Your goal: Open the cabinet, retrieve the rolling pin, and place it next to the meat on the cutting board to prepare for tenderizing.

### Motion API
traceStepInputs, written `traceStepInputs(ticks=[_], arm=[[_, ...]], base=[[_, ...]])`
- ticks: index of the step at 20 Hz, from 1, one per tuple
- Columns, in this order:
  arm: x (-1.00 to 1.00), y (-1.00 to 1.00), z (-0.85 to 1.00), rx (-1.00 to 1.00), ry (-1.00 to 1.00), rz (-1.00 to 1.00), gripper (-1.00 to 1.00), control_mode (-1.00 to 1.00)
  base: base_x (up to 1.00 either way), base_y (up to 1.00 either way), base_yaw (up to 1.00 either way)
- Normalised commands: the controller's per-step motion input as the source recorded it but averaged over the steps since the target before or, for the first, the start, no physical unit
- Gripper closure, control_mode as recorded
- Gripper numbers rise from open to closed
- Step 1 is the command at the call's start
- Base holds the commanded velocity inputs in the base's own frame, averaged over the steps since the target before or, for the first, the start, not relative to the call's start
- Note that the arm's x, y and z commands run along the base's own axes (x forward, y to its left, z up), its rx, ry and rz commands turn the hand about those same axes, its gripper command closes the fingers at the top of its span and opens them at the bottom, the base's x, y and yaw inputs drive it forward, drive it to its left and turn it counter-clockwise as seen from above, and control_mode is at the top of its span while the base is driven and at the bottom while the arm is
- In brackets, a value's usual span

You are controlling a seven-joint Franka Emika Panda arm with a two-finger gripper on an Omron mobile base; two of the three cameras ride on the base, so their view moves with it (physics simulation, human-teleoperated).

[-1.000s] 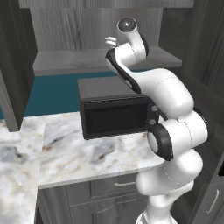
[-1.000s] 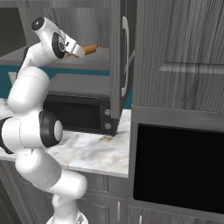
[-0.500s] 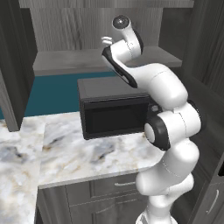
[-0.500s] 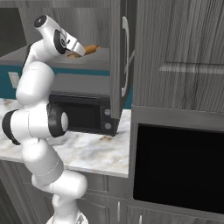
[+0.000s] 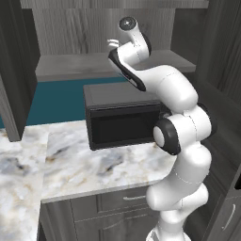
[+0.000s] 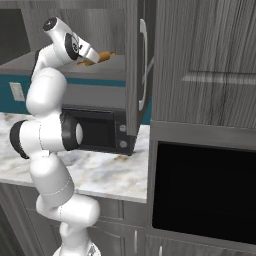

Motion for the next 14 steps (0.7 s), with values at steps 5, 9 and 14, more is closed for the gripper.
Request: traceStepInputs(ticks=[5, 9, 14], arm=[[0.18, 0.0, -0.12, 0.0, 0.0, 0.0, -1.0, -1.0], [0.22, -0.02, -0.11, 0.0, 0.0, 0.0, -1.0, -1.0], [0.23, -0.06, -0.08, 0.0, 0.0, 0.0, -1.0, -1.0]], base=[[0.0, 0.0, 0.0], [0.0, 0.0, 0.0], [0.0, 0.0, 0.0]])
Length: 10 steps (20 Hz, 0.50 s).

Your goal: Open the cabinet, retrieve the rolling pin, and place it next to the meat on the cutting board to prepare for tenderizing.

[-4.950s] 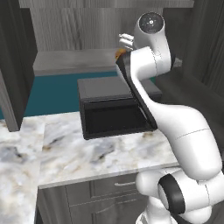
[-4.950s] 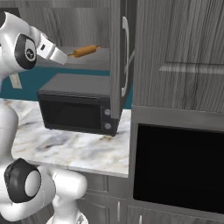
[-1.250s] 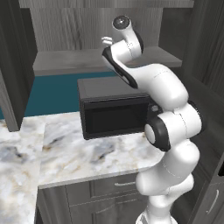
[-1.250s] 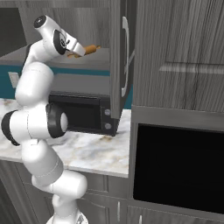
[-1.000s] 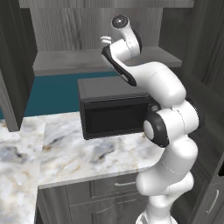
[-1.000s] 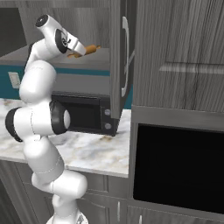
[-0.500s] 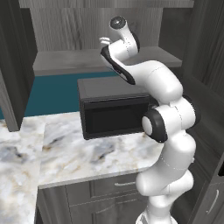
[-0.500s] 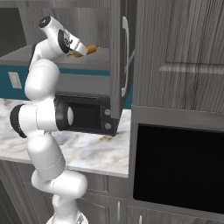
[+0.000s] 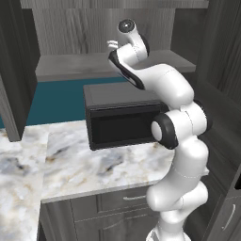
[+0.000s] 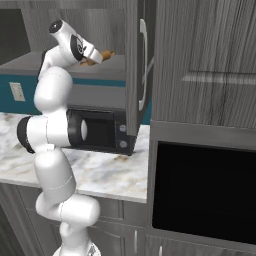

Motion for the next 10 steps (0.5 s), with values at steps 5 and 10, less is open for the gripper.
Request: traceStepInputs(ticks=[5, 10], arm=[[0.2, -0.07, -0.09, 0.0, 0.02, 0.0, -1.0, -1.0], [0.05, -0.05, -0.24, 0.0, 0.05, 0.0, 1.0, -1.0]], base=[[0.0, 0.0, 0.0], [0.0, 0.0, 0.0]])
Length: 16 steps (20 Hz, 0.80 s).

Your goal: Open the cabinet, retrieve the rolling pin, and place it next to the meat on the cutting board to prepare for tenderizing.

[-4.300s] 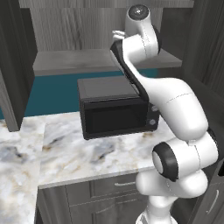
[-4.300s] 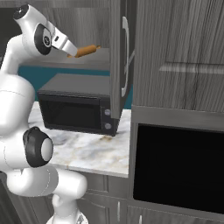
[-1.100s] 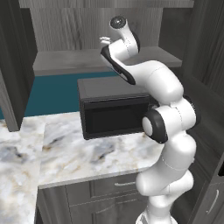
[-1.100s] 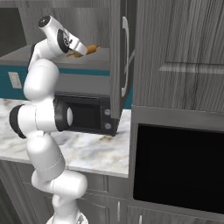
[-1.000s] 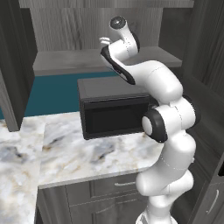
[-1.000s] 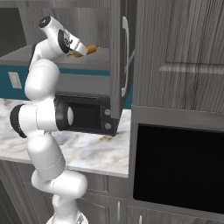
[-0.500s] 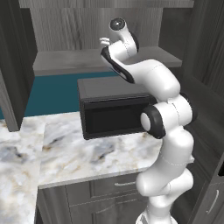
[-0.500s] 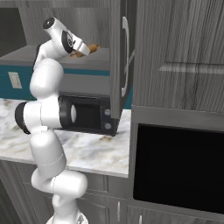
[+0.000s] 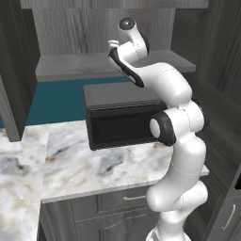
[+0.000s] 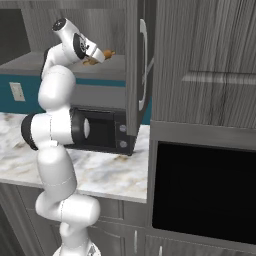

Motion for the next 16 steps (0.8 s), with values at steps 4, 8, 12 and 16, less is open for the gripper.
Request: traceStepInputs(ticks=[4, 8, 12, 16], arm=[[0.01, 0.0, -0.23, 0.0, 0.02, 0.0, 1.0, -1.0], [-0.12, 0.0, -0.1, 0.01, 0.01, 0.0, 1.0, -1.0], [-0.66, 0.0, 0.0, 0.09, -0.08, 0.0, 1.0, -1.0], [-0.9, 0.0, 0.0, 0.07, -0.08, 0.0, 1.0, -1.0]], base=[[0.0, 0.0, 0.0], [0.0, 0.0, 0.0], [0.0, 0.0, 0.0], [0.0, 0.0, 0.0]])
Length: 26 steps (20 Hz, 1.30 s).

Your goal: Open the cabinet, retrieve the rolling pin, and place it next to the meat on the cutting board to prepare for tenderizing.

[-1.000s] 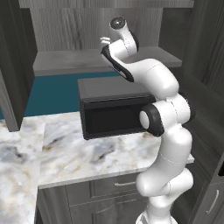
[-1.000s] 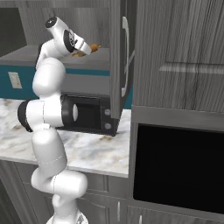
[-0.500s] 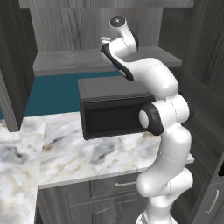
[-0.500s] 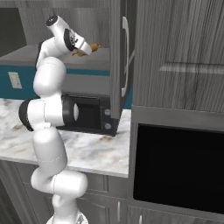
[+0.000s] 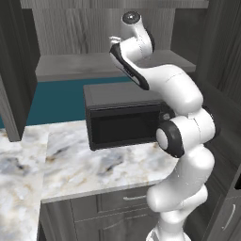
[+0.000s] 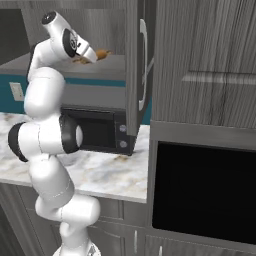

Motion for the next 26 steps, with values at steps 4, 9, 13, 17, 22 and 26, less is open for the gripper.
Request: traceStepInputs(ticks=[4, 9, 13, 17, 22, 26], arm=[[-0.99, 0.01, 0.01, 0.03, -0.04, 0.0, 1.0, -1.0], [-0.98, 0.03, 0.06, 0.0, -0.06, 0.0, 1.0, -1.0], [-0.97, 0.01, 0.05, 0.0, -0.08, 0.02, 1.0, -1.0], [-0.93, 0.0, 0.02, 0.0, -0.06, 0.07, 1.0, -1.0], [-0.94, 0.0, 0.01, 0.0, -0.03, 0.09, 1.0, -1.0], [-0.9, 0.0, 0.05, 0.0, 0.0, 0.1, 1.0, -1.0]], base=[[0.0, 0.0, 0.0], [0.0, 0.0, 0.0], [0.0, 0.0, 0.0], [0.0, 0.0, 0.0], [0.0, 0.0, 0.0], [0.0, 0.0, 0.0]])
